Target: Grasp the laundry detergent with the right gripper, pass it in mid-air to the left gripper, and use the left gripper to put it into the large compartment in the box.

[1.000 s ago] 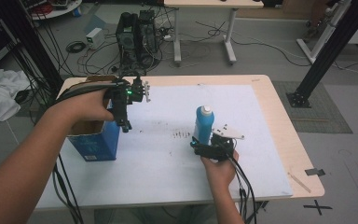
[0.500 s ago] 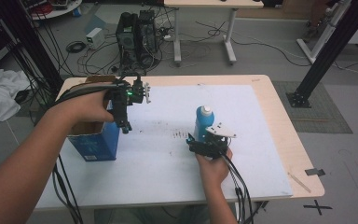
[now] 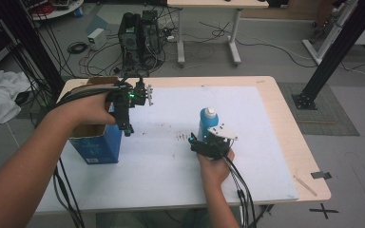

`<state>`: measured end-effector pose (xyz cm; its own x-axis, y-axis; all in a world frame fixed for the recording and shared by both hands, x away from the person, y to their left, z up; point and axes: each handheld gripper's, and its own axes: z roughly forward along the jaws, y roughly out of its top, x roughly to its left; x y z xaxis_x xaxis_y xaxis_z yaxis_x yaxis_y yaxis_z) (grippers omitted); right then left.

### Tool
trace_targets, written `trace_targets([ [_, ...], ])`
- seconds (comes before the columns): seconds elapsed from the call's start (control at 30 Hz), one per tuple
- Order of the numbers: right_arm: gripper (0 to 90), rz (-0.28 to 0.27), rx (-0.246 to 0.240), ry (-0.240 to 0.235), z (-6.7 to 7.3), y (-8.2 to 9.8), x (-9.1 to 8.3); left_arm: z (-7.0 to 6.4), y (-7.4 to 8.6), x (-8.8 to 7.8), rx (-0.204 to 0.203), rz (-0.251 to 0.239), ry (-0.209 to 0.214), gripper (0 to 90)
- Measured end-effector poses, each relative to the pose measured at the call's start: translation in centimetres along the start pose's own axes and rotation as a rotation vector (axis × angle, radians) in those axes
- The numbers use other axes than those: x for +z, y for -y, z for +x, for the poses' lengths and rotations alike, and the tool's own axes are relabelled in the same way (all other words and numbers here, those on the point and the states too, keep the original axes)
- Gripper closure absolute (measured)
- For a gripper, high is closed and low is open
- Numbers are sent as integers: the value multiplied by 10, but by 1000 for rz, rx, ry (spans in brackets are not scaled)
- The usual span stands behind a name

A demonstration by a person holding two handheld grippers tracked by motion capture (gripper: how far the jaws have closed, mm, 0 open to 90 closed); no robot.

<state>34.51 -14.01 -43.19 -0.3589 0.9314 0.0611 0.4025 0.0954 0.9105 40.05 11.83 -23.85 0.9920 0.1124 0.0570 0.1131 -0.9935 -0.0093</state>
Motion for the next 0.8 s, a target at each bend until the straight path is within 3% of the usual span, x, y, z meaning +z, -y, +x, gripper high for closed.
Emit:
trace_targets([
  [0.07,128,-11,-19,21,1,0,3,0,-1,0,0,3,-1,74],
  [0.1,128,-11,-19,21,1,0,3,0,-1,1,2,2,-1,74],
  [0.13,128,-4,10,18,3,0,3,0,-2,1,2,3,-2,74],
  [0.17,129,-12,-16,29,2,0,4,0,-2,1,2,2,-1,74],
  [0.27,143,-22,-9,43,2,0,5,-1,-3,2,2,4,-2,74],
  [0.37,184,-21,10,41,3,0,4,-1,-3,2,3,3,1,74],
  [0.43,193,-34,-12,48,3,-1,4,-1,-3,2,1,3,-2,74],
  [0.47,225,-30,10,47,5,0,3,0,-3,2,1,6,-2,74],
  [0.8,235,-35,7,66,6,0,4,-1,-2,2,-2,1,-2,74],
])
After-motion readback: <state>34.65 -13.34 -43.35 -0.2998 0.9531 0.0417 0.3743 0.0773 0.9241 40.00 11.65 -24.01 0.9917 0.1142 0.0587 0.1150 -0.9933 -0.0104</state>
